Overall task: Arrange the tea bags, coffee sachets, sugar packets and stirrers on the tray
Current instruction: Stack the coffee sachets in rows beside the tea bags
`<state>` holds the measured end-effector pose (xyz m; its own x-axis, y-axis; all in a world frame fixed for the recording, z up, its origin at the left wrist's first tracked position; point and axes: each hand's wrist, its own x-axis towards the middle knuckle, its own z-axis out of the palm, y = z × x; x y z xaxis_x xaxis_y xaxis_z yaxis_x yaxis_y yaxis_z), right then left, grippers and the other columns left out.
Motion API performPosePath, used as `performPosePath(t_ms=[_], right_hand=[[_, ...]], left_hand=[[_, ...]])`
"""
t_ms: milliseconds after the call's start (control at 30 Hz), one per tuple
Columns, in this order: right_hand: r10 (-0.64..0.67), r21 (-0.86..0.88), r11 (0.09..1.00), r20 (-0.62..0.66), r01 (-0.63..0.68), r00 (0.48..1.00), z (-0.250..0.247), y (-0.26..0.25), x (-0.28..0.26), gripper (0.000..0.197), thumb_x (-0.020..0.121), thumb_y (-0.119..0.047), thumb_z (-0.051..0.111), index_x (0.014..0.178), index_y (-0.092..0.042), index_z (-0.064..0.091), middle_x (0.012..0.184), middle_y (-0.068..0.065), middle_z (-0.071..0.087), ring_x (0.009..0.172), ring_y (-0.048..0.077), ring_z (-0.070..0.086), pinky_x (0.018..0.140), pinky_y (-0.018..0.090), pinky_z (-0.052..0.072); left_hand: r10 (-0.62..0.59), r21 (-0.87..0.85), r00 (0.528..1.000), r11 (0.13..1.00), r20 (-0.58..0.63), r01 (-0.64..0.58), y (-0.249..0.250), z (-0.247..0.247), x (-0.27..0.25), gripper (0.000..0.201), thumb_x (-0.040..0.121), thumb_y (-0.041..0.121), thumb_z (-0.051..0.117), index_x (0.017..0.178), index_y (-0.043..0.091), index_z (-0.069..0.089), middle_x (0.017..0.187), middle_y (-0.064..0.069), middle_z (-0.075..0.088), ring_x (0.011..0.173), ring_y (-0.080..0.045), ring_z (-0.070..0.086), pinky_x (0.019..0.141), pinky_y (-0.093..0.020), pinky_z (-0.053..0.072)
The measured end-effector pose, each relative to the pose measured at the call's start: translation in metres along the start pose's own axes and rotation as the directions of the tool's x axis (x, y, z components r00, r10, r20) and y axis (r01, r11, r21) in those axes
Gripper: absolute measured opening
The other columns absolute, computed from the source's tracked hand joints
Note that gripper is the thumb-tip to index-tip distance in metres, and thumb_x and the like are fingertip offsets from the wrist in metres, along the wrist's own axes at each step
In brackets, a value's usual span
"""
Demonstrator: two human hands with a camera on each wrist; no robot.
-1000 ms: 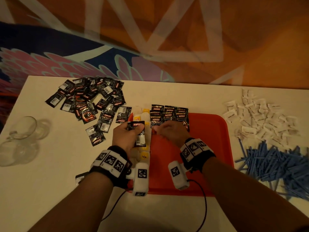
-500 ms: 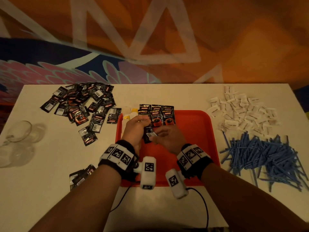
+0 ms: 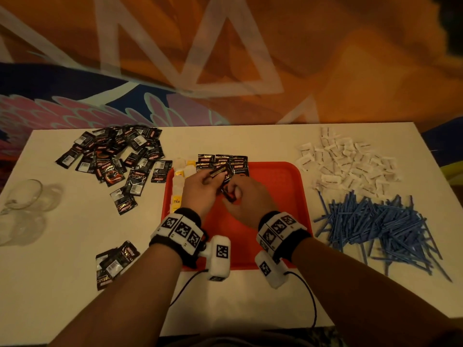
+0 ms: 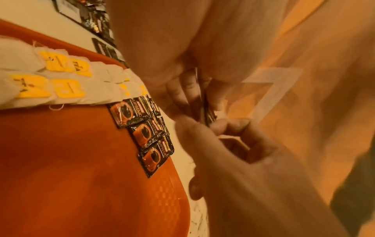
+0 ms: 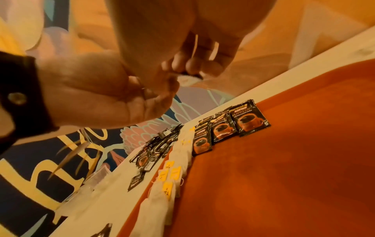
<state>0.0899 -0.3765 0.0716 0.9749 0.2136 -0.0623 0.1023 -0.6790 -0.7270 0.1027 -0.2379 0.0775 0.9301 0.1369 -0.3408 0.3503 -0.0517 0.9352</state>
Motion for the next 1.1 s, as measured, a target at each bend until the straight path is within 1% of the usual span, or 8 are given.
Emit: performPosePath(t_ms=[100,233,467,633,800,900,1000,1100], right_hand=[[0.049,0.051,0.998,-0.051,-0.046,0.998,-0.005,0.004,-0.002,0.028,0.072,-0.048,0.078,0.082,-0.028,0.061,0.085,-0.011,0.056,0.074,0.006,0.051,0.065,0.023,0.044],[0.221,0.248,0.947,-0.039,-0.205,0.974,-0.014,0.01,0.005,0.027,0.076,-0.033,0.08,0.097,-0.028,0.063,0.091,-0.012,0.064,0.081,0.007,0.063,0.068,0.022,0.049],[0.263,0.308,0.907,0.119,-0.288,0.957,-0.016,0.006,0.011,0.012,0.078,-0.024,0.08,0.083,-0.018,0.072,0.078,-0.002,0.071,0.067,0.009,0.067,0.064,0.026,0.054],[0.253,0.302,0.905,0.185,-0.3,0.95,-0.008,0.001,0.013,0.017,0.079,-0.02,0.08,0.069,-0.024,0.066,0.068,-0.005,0.068,0.053,-0.006,0.058,0.052,0.011,0.041],[0.296,0.292,0.892,0.203,-0.346,0.934,-0.001,0.002,0.018,0.017,0.078,-0.021,0.08,0.071,-0.021,0.065,0.069,-0.007,0.066,0.054,-0.005,0.056,0.049,0.01,0.038],[0.302,0.281,0.894,0.195,-0.348,0.933,0.007,0.003,0.023,0.016,0.078,-0.023,0.08,0.088,-0.013,0.073,0.079,-0.007,0.066,0.071,0.004,0.059,0.06,0.016,0.041],[0.32,0.163,0.924,0.163,-0.345,0.933,0.015,0.009,0.032,0.019,0.085,-0.026,0.073,0.097,-0.012,0.075,0.087,-0.003,0.067,0.077,0.007,0.058,0.065,0.017,0.042],[0.407,0.082,0.904,0.14,-0.42,0.903,0.018,0.02,0.044,0.021,0.09,-0.026,0.067,0.106,-0.013,0.074,0.1,-0.001,0.068,0.094,0.014,0.062,0.079,0.023,0.045]], left_hand=[[0.013,0.011,0.998,1.0,-0.059,-0.012,-0.004,-0.003,0.002,0.012,0.094,0.014,0.066,0.088,0.02,0.076,0.091,-0.011,0.076,0.092,-0.033,0.072,0.09,-0.056,0.055],[-0.048,-0.081,0.999,0.996,0.02,0.049,-0.005,-0.006,-0.001,0.012,0.091,0.008,0.068,0.09,0.017,0.077,0.092,-0.014,0.076,0.092,-0.035,0.071,0.094,-0.056,0.054],[-0.127,-0.194,0.99,0.971,0.068,0.138,-0.002,-0.012,0.002,0.01,0.088,0.017,0.072,0.097,0.018,0.076,0.107,-0.015,0.073,0.107,-0.036,0.068,0.092,-0.047,0.054],[-0.148,-0.212,0.989,0.966,0.014,0.148,-0.001,-0.012,0.007,0.014,0.094,0.003,0.062,0.096,0.016,0.068,0.09,-0.011,0.07,0.075,-0.024,0.067,0.058,-0.03,0.054],[-0.071,-0.116,0.997,0.991,0.01,0.072,-0.01,-0.015,0.013,0.013,0.092,0.009,0.068,0.098,0.02,0.069,0.076,-0.017,0.057,0.073,-0.026,0.058,0.07,-0.033,0.051],[-0.037,-0.049,0.999,0.998,-0.038,0.035,-0.016,-0.019,0.02,0.015,0.092,0.008,0.069,0.098,0.022,0.069,0.056,0.0,0.052,0.06,-0.013,0.058,0.064,-0.028,0.051],[-0.05,-0.022,0.994,0.999,-0.095,0.048,-0.023,-0.023,0.032,0.009,0.089,0.024,0.072,0.096,0.031,0.07,0.089,0.002,0.069,0.091,-0.018,0.069,0.086,-0.038,0.056],[-0.014,0.31,0.998,0.95,-0.065,0.034,-0.027,-0.028,0.042,0.019,0.096,0.02,0.063,0.114,0.022,0.068,0.119,-0.002,0.065,0.11,-0.02,0.062,0.096,-0.011,0.04]])
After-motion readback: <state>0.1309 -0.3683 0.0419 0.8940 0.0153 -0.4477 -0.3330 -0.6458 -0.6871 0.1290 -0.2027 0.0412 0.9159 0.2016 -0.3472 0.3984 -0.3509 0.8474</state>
